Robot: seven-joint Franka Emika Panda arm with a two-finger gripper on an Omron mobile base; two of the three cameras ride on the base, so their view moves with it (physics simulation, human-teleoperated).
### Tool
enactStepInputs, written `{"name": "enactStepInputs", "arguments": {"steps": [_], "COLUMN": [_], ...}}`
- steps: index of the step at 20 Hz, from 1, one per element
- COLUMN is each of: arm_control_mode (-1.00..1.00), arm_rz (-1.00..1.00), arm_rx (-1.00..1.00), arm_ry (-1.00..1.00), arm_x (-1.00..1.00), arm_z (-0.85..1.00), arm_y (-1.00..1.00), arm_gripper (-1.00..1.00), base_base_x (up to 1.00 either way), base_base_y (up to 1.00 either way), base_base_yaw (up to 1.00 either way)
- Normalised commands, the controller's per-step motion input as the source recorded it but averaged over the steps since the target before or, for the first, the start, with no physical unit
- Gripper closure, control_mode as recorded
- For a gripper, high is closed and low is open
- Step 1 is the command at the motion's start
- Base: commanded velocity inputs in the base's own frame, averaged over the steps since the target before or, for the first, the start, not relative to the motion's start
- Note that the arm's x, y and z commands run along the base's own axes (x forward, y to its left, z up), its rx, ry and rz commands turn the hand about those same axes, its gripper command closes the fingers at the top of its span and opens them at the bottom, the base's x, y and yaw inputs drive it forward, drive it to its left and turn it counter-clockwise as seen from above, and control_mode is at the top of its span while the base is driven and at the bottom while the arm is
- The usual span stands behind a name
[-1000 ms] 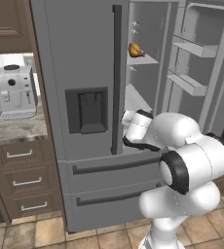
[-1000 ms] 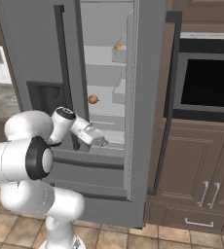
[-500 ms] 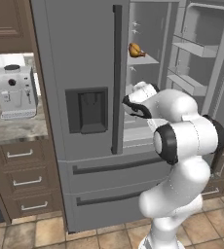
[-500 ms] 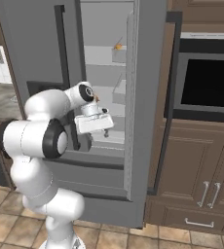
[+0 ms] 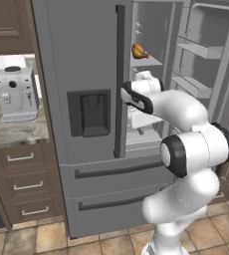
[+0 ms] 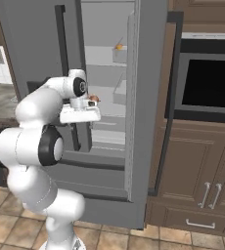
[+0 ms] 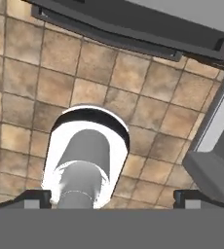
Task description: Gather the broccoli and onion from the fridge and place them on a tray on the dining counter. Then gather the chicken drumsticks from the fridge and place them on the other tray.
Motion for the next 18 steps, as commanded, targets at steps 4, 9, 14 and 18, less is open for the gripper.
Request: {"name": "enactStepInputs", "arguments": {"steps": [4, 9, 14, 18], "arm_control_mode": [-1.0, -1.0, -1.0, -1.0], "arm_rz": [-0.56, -0.49, -0.25, 0.0], "arm_rx": [-0.07, -0.16, -0.05, 0.23], "arm_ry": [-0.88, -0.9, -0.62, -0.06], "arm_x": [0.0, -0.07, -0.12, 0.01], "arm_z": [0.24, 0.64, 0.62, 0.11], "arm_y": [0.47, 0.68, 0.25, -0.01], "arm_gripper": [-1.0, -1.0, -1.0, -1.0], "base_base_x": [0.0, 0.0, 0.0, 0.0], "base_base_y": [0.0, 0.0, 0.0, 0.0], "base_base_yaw": [0.0, 0.0, 0.0, 0.0]}}
